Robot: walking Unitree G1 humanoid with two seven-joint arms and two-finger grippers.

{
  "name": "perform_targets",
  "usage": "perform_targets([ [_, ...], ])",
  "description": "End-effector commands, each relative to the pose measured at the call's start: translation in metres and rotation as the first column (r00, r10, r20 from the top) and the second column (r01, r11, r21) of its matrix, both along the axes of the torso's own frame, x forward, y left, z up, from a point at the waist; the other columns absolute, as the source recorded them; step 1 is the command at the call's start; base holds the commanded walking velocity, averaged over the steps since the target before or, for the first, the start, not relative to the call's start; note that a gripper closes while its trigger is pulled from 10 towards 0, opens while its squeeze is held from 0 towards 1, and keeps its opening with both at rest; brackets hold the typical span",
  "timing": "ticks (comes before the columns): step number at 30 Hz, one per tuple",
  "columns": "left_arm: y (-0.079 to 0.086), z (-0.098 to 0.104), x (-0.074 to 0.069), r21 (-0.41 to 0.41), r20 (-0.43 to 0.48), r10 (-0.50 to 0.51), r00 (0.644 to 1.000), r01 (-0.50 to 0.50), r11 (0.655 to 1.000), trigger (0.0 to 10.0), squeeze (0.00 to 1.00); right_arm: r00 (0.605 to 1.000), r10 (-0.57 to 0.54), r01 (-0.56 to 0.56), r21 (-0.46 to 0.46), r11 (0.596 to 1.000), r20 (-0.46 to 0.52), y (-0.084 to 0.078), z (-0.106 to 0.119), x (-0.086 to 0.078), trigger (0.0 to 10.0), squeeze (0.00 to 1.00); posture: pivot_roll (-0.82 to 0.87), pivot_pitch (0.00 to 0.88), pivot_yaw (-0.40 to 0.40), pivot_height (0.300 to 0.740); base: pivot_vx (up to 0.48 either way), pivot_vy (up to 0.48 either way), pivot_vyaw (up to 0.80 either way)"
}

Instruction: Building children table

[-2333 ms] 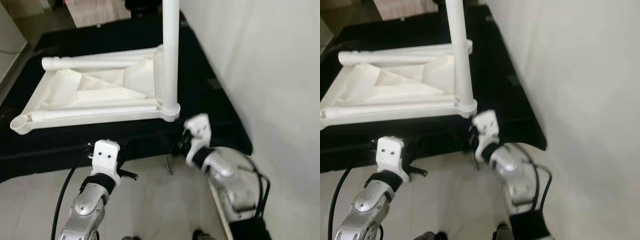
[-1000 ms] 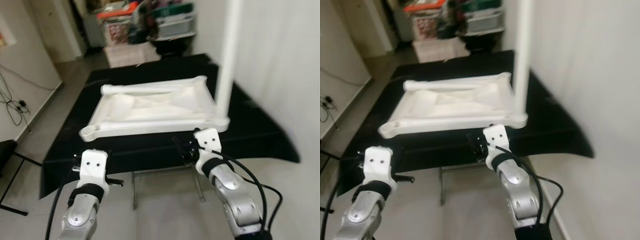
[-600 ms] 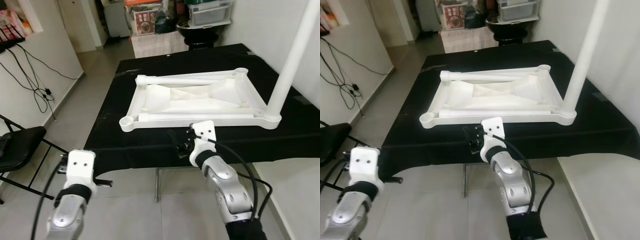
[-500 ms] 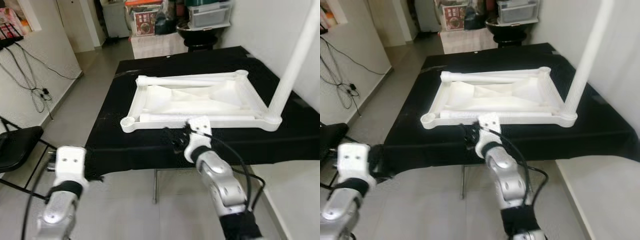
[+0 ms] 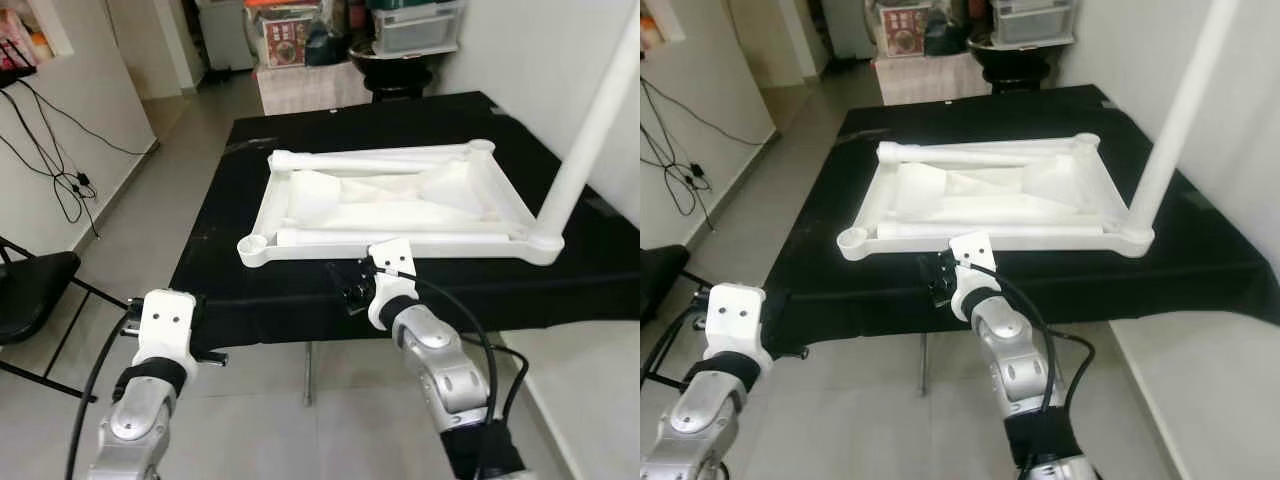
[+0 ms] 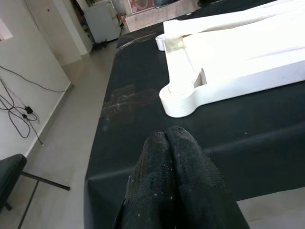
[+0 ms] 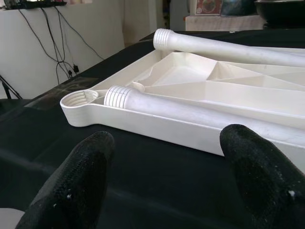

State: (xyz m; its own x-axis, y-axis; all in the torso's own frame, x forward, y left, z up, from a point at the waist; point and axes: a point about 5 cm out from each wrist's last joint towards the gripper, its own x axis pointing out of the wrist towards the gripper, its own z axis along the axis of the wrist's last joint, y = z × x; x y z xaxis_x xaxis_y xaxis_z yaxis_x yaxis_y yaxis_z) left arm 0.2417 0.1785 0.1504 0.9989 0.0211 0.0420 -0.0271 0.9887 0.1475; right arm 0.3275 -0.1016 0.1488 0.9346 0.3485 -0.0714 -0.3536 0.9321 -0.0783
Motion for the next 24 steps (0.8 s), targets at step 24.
perform_targets([
  [24, -0.012, -0.001, 0.004, 0.09, 0.037, -0.066, 0.997, 0.062, 0.994, 10.0, 0.0, 0.997, 0.071, -0.07, -0.024, 0.997, 0.035, 0.004, 0.0, -0.002, 10.0, 0.0, -0.03, 0.079, 0.078, 0.74, 0.0, -0.134, 0.0],
])
